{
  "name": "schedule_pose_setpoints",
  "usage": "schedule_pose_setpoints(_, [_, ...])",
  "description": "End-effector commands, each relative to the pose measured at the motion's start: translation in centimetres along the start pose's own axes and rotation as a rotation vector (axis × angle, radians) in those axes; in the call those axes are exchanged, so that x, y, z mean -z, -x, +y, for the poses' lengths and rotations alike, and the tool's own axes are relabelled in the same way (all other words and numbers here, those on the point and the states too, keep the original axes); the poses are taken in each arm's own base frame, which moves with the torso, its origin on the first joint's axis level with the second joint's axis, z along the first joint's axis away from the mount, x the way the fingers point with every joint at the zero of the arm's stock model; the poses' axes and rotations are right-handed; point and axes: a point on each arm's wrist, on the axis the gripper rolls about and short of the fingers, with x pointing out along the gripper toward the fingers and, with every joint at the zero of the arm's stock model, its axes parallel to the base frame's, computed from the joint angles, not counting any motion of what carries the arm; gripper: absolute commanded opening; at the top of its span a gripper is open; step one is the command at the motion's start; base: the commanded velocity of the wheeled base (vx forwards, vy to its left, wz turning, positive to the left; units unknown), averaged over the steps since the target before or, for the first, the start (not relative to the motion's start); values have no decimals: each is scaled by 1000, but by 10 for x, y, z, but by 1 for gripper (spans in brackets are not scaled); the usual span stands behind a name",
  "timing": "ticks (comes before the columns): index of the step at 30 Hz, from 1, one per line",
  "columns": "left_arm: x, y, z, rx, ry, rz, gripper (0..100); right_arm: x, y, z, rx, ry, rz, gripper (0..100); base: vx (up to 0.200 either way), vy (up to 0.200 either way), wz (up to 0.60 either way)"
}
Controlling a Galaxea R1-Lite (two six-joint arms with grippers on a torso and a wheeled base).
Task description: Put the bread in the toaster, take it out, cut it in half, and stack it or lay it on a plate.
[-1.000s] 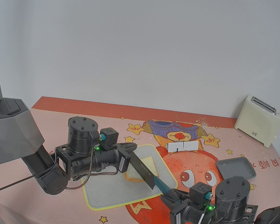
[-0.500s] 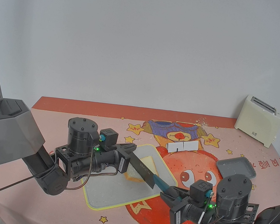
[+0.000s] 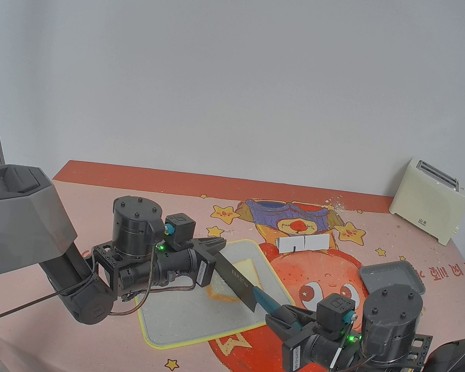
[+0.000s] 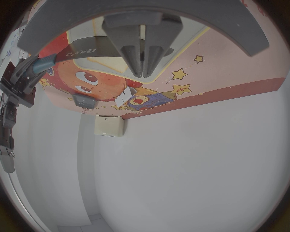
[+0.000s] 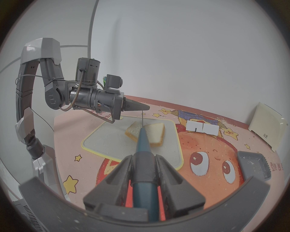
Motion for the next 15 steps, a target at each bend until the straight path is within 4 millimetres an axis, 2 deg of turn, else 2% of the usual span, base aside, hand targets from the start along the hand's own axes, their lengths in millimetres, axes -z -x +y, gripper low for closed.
schedule_pose_setpoints(1, [-1, 0, -1, 2, -1, -1, 0, 9, 2, -1, 2, 9, 36, 0, 0, 0, 0])
schedule_pose_setpoints(9, [-6, 1, -2, 5, -2, -18, 0, 11, 2, -1, 0, 9, 45, 0, 0, 0, 0])
schedule_pose_setpoints(15, [-37, 20, -5, 11, -16, -108, 0, 9, 0, -1, 1, 7, 36, 0, 0, 0, 0])
